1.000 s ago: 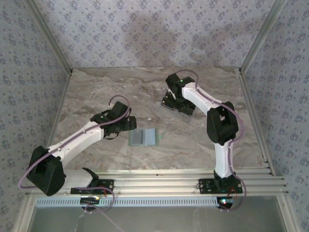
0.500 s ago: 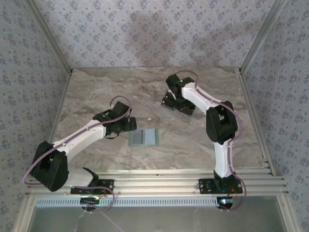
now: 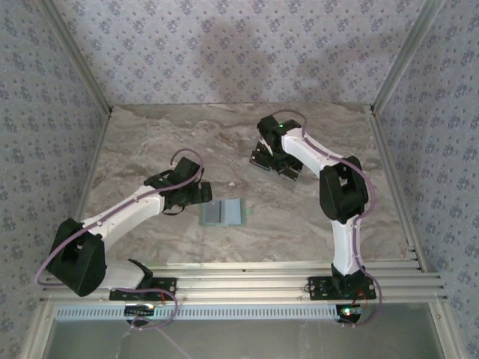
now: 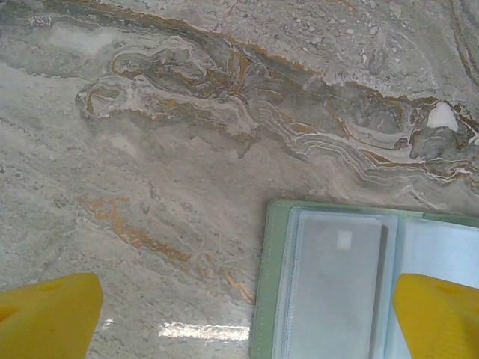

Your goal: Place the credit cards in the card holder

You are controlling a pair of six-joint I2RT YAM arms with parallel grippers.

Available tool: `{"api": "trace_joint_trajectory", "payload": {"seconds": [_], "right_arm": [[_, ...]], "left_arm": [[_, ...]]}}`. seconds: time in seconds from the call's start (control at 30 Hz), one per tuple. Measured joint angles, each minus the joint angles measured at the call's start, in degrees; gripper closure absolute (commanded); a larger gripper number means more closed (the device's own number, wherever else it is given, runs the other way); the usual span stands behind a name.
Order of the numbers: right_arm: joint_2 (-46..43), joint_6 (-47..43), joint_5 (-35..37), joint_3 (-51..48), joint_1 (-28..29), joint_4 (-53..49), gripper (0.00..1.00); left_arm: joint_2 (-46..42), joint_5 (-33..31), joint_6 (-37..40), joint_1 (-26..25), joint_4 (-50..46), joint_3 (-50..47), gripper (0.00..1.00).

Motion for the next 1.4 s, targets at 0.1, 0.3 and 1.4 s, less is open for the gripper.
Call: {"api": "trace_joint_trajectory", "payload": {"seconds": [0.1, 0.3, 1.4], "right_arm": [[0.0, -1.1, 0.0, 0.0, 0.2, 0.0, 0.90], [-0.3, -3.9, -0.3, -0.4, 0.4, 0.5, 0.95], [-10.3, -6.0, -12.6, 1.3, 1.6, -1.4, 1.00]], "left_arm": [[0.0, 0.2, 0.0, 0.0, 0.0, 0.0, 0.00], [0.0, 0.4, 0.0, 0.0, 0.0, 0.0, 0.00], [1.1, 0.6, 0.9, 0.0, -0.1, 0.5, 0.00]]}}
